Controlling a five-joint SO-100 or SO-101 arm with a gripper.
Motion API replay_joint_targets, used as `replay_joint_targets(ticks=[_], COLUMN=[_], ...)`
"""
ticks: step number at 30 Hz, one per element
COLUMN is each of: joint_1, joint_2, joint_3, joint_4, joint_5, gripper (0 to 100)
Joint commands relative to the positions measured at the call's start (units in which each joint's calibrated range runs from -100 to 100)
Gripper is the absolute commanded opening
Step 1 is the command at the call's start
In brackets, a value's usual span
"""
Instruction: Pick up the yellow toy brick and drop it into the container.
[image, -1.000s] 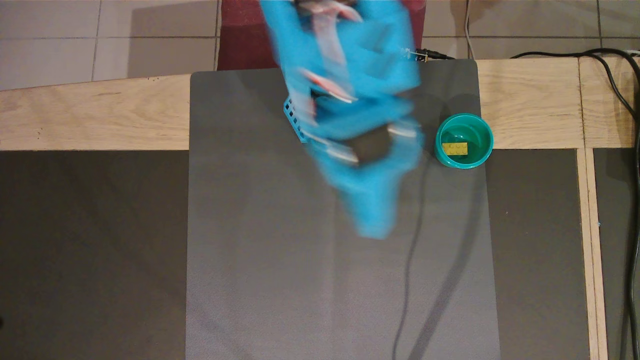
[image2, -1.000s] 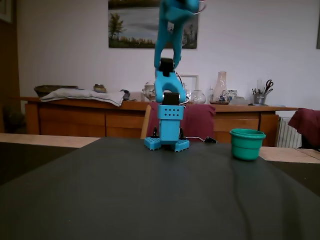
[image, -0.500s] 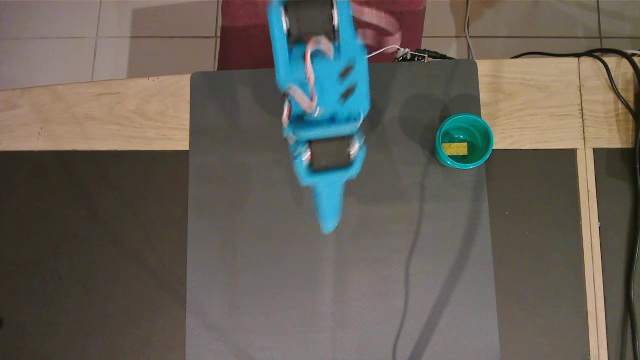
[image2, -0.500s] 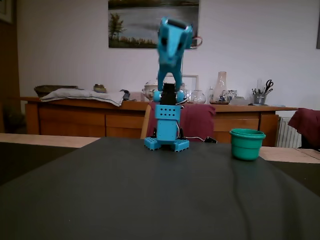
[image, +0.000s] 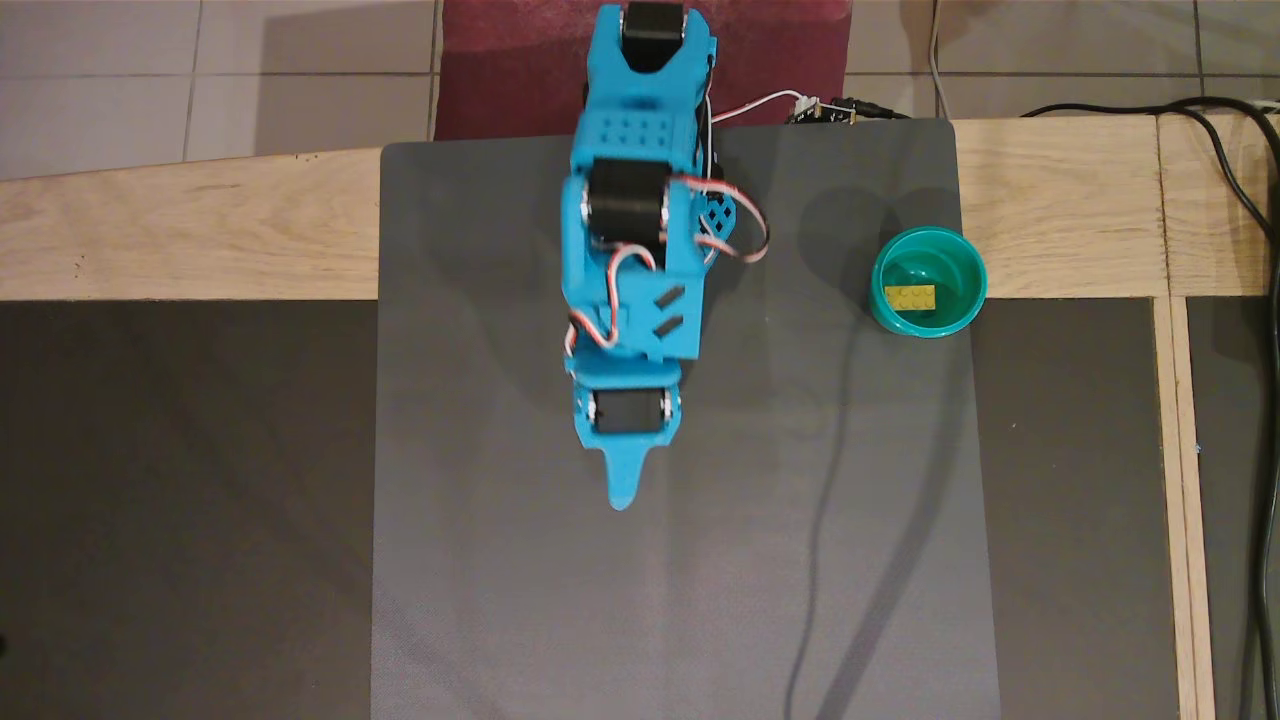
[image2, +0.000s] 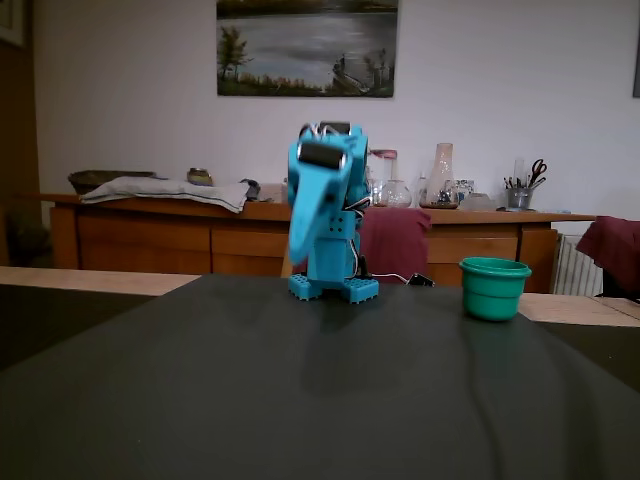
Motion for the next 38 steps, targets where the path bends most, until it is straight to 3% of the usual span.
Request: replay_joint_targets(ticks=[1, 38], joint_1=[0.3, 0.0], joint_2=[-0.3, -0.3], joint_3=[3.7, 6.3], joint_4=[-3.0, -5.0], joint_5=[0.2, 0.2], gripper=[0, 0])
